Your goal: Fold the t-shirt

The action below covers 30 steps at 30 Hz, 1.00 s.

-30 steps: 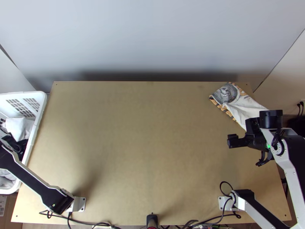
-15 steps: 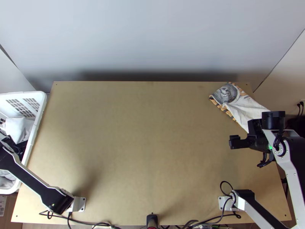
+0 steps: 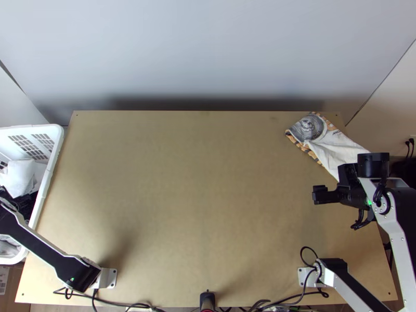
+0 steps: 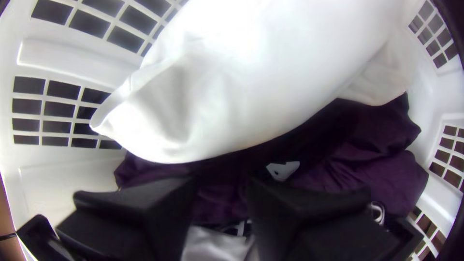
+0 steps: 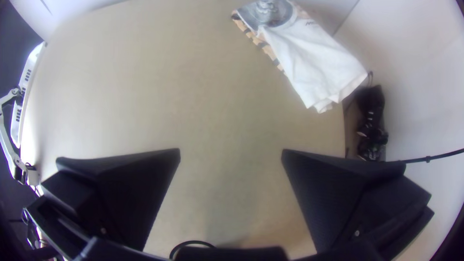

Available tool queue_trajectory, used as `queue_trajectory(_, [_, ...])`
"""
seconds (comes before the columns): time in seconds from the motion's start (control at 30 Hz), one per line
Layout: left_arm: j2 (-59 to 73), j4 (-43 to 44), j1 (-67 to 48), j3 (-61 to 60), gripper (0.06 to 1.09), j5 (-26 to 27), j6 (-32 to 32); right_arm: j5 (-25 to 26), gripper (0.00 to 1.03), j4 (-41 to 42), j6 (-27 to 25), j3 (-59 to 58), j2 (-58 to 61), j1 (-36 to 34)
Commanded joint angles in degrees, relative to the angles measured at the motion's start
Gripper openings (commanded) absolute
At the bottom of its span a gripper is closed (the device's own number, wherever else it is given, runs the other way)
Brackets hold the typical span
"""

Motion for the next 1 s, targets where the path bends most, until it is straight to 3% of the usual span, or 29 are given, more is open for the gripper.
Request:
queue_trajectory(0.0, [2.4,-0.42,0.33,-0.03,0.09,3.22,4.11,-0.05,0.98,-0.18,0.01,0.46,-0.13,-0.05])
queue_trajectory(0.27, [-5.42,-3.85,1.3,-3.55,0.09,12.36,0.33,-0.14,0.98,-0.09,0.28,0.64,-0.13,-0.05])
queue_trajectory(0.4, [-22.12,-1.92,0.07,-14.18,0.09,24.05,0.07,-0.49,0.98,0.08,0.45,0.11,-0.13,-0.13])
queue_trajectory(0.47, [-31.44,-2.0,-0.81,-17.96,0.09,32.48,0.07,-0.67,0.98,0.35,0.54,-0.33,-0.31,-0.13])
queue_trajectory(0.67, [-56.31,-2.88,-2.4,-18.49,0.09,48.13,-5.82,-1.11,0.98,1.4,0.54,-0.68,-0.31,0.22])
queue_trajectory(0.8, [-64.31,-0.51,-3.01,-15.85,0.09,51.47,-11.45,-1.19,0.98,1.93,0.45,-0.68,-0.4,0.75])
queue_trajectory(0.97, [-70.99,3.01,-3.01,-15.76,0.09,51.82,-17.69,-1.19,0.98,2.02,0.1,-1.12,-1.1,1.1])
